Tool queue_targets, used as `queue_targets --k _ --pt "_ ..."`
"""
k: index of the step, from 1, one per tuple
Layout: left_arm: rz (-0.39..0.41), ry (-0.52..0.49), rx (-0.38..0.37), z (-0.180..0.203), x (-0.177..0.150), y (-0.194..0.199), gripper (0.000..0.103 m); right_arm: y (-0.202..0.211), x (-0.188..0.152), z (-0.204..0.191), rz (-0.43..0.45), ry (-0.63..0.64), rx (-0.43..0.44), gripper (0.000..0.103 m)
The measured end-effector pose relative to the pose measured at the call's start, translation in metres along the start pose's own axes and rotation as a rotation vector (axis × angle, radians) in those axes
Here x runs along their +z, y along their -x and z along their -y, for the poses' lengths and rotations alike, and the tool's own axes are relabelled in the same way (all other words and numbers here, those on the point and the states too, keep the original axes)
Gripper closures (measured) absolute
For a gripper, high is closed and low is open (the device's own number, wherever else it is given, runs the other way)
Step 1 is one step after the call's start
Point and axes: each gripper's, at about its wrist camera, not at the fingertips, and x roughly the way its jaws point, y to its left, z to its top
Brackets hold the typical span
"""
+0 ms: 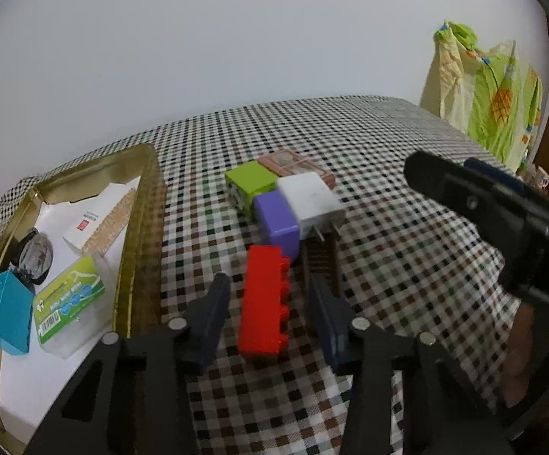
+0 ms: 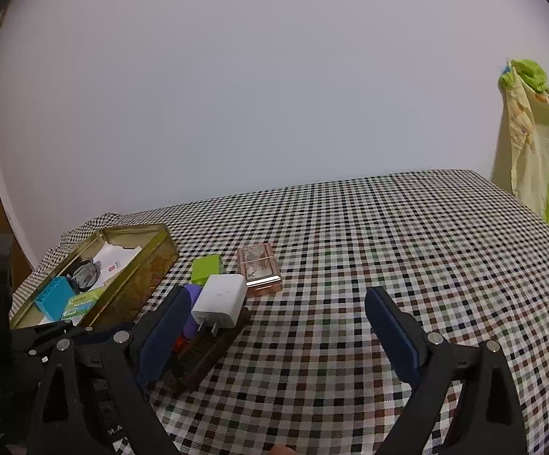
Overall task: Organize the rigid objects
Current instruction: 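Move both grippers to the blocks beside the tray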
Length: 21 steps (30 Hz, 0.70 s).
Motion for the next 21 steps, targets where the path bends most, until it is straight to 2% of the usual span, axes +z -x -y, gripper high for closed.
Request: queue_targets --k 4,5,8,10,18,21 --pt "-0.024 -0.015 -0.011 0.005 0.0 -0.006 0.056 -0.003 0.0 0.0 -0.017 0.0 -0.008 0.008" --pt "-0.021 -0.019 -0.018 0.007 0.002 -0.005 0.051 -0.004 0.0 0.0 -0.019 0.003 -0.011 0.008" --pt "-0.031 -0.012 -0.038 0.007 0.005 -0.008 0.046 -0.005 -0.001 -0.001 -0.024 0.012 -0.016 0.008" --pt "-0.033 0.0 -0.055 0.0 0.006 -0.009 0.05 -0.005 -0.001 0.0 -0.025 0.008 -0.017 0.008" --pt "-0.037 0.029 -0.045 -0.022 0.008 -0.009 0.048 -0.004 -0.003 0.006 -0.023 -0.016 -0.025 0.008" --pt "-0.03 -0.023 -0.027 -0.011 0.008 -0.009 0.05 -0.007 -0.003 0.002 -0.036 0.001 -0.035 0.008"
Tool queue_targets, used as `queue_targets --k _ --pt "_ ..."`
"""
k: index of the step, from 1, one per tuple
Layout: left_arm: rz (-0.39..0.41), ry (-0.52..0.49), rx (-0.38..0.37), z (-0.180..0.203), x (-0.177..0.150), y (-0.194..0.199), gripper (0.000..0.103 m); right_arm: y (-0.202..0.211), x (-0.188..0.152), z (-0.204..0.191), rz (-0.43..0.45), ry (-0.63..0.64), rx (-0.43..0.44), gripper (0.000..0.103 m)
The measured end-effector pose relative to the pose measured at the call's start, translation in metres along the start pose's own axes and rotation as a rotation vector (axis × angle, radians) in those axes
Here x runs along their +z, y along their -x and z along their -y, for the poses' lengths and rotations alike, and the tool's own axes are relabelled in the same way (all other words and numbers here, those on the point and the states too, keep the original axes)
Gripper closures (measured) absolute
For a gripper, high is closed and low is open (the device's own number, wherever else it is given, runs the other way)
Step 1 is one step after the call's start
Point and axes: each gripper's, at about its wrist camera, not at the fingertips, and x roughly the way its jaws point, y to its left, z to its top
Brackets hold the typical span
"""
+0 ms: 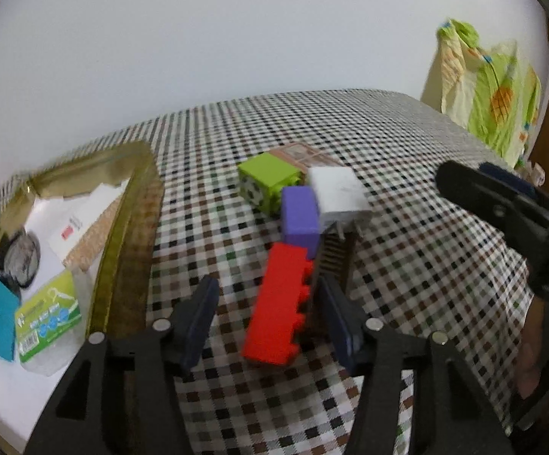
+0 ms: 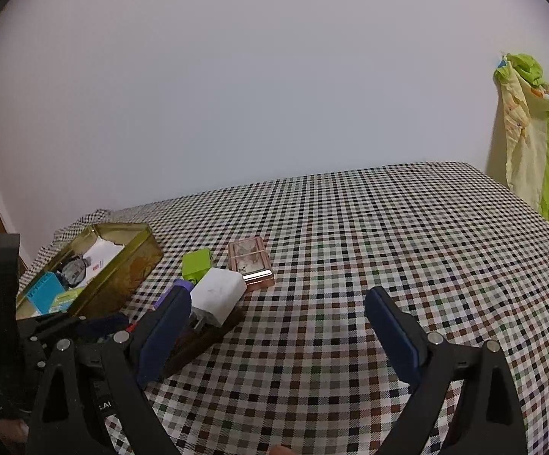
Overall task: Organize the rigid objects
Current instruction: 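Move both grippers to the blocks beside the tray, then grasp the red toy brick with the left gripper while the right grasps the white charger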
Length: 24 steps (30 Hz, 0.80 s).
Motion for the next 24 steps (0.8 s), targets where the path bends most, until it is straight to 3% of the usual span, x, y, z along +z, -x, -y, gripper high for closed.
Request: queue_targets --k 4,7,14,22,24 --pt "0.01 -0.062 -0.014 0.01 -0.001 0.002 0.08 -0.004 -0.002 -0.003 -0.022 0.015 -0.011 0.008" --pt "0.022 -0.035 -0.01 0.005 0.001 0.004 0.081 -0.007 -0.002 0.0 -0.033 0.002 -0.008 0.008" --pt "0.132 -0.004 0.022 -0.003 -0.005 0.023 0.082 -0.01 -0.002 -0.003 -0.051 0.002 -0.023 0.008" --pt "0.152 0.059 0.025 -0.014 -0.005 0.026 0.082 -0.03 0.006 -0.022 -0.056 0.043 -0.031 0.008" --pt "0.161 0.075 0.031 -0.016 -0.006 0.027 0.082 -0.043 0.009 -0.03 -0.094 0.062 -0.04 0.008"
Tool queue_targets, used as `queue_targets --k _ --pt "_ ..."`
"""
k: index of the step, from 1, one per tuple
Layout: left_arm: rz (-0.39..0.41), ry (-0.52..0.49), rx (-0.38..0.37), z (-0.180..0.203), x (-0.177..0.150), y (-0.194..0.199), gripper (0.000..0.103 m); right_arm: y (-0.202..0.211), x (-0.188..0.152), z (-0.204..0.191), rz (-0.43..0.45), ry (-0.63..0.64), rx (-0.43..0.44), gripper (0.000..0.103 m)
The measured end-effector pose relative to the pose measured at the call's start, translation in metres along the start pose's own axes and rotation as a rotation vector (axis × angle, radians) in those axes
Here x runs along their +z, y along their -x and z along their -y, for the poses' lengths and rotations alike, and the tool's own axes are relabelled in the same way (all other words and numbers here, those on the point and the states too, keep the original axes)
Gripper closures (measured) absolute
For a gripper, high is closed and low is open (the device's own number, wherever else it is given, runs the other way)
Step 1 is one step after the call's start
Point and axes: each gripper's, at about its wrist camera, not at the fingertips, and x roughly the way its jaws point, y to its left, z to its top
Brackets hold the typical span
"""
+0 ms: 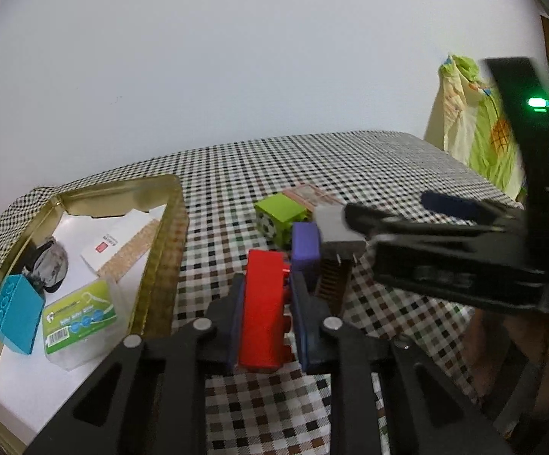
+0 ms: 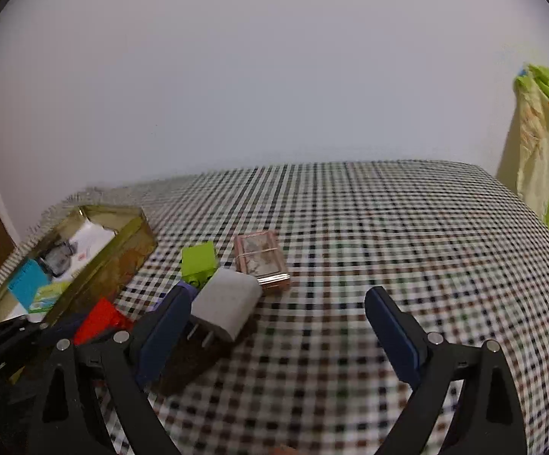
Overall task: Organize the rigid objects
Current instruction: 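Grasp the red toy brick with the left gripper while the right grasps the white charger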
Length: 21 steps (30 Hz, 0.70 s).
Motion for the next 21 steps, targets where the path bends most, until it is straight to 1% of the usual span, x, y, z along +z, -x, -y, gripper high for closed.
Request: queue_targets --k 1,4,6,8,9,16,18,21 --pt "0.004 0.01 0.005 -0.002 -0.001 0.002 0.082 -0.008 0.002 -0.004 -0.024 0.004 -0.005 0.008" --pt "0.013 0.049 0.017 -0.01 -0.003 0.003 0.082 -0.022 0.005 -0.01 -0.06 0.005 -0.021 0.008" --pt "0.017 0.071 0.03 -0.013 -0.004 0.004 0.082 -0.027 0.007 -0.011 -0.072 -0.008 -0.013 0.009" --pt "0.022 0.084 0.042 -0.014 -0.004 0.006 0.082 -0.031 0.008 -0.015 -0.094 0.001 -0.022 0.015" --pt "0.03 0.088 0.044 -0.015 -0.005 0.007 0.082 -0.033 0.007 -0.016 -0.105 0.004 -0.015 0.02" --pt "0.041 0.095 0.042 -0.014 -0.006 0.011 0.082 -0.024 0.002 -0.011 -0.105 -0.035 0.022 0.033" --pt "0.036 0.093 0.045 -0.014 -0.006 0.01 0.082 -0.022 0.0 -0.009 -0.11 -0.045 0.034 0.033" --pt "0.034 0.091 0.048 -0.014 -0.006 0.009 0.082 -0.025 -0.001 -0.01 -0.138 -0.025 0.047 0.033"
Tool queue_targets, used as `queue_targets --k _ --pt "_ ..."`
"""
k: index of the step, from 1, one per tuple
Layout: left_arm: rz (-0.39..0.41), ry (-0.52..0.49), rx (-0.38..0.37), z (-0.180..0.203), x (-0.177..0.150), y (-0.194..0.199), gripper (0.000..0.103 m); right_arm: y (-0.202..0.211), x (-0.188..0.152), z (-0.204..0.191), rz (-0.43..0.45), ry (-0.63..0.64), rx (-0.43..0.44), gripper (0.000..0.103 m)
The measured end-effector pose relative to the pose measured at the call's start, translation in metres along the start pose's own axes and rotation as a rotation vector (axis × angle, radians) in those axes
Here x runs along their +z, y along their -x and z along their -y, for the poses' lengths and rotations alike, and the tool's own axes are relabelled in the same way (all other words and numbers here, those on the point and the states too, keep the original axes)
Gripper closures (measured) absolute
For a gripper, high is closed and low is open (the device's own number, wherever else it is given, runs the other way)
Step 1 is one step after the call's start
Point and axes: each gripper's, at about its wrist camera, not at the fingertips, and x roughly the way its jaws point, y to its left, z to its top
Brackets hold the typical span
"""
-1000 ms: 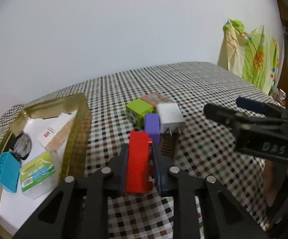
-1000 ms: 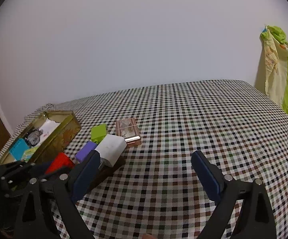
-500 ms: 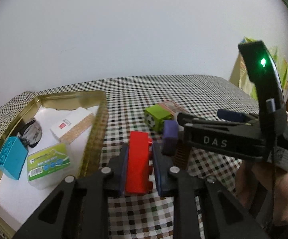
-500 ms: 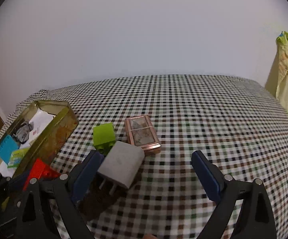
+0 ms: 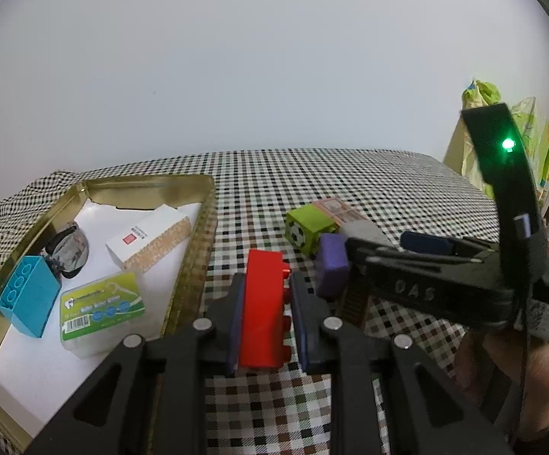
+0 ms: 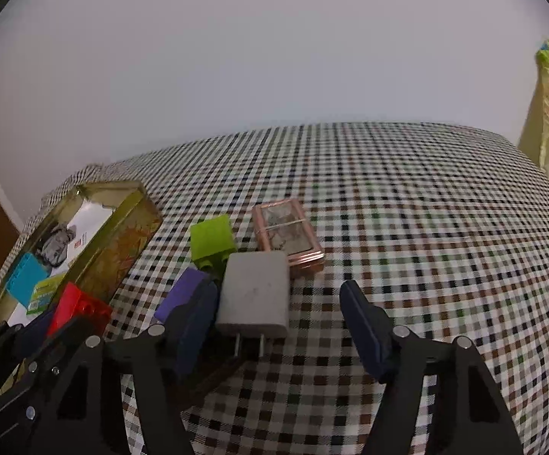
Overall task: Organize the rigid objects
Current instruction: 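Grasp the red toy brick with the left gripper while the right grasps the white charger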
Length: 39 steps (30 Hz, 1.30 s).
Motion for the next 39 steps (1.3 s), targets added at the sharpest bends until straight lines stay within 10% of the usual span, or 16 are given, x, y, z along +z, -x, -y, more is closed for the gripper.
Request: queue_targets --k 6,10,39 --pt "-0.062 0.01 -0.033 0.0 0.001 -0.014 0.082 -0.008 0.003 -0.015 -0.028 0.075 -0.035 0.034" --pt "-0.046 0.023 -0.042 -0.002 0.0 -0.01 0.082 -0.014 0.002 -0.013 -0.056 0.064 -0.029 0.062" --pt "0.074 0.061 0.009 -0.012 -0.003 0.012 0.082 0.043 -0.011 -0.026 0.22 0.07 0.024 0.062"
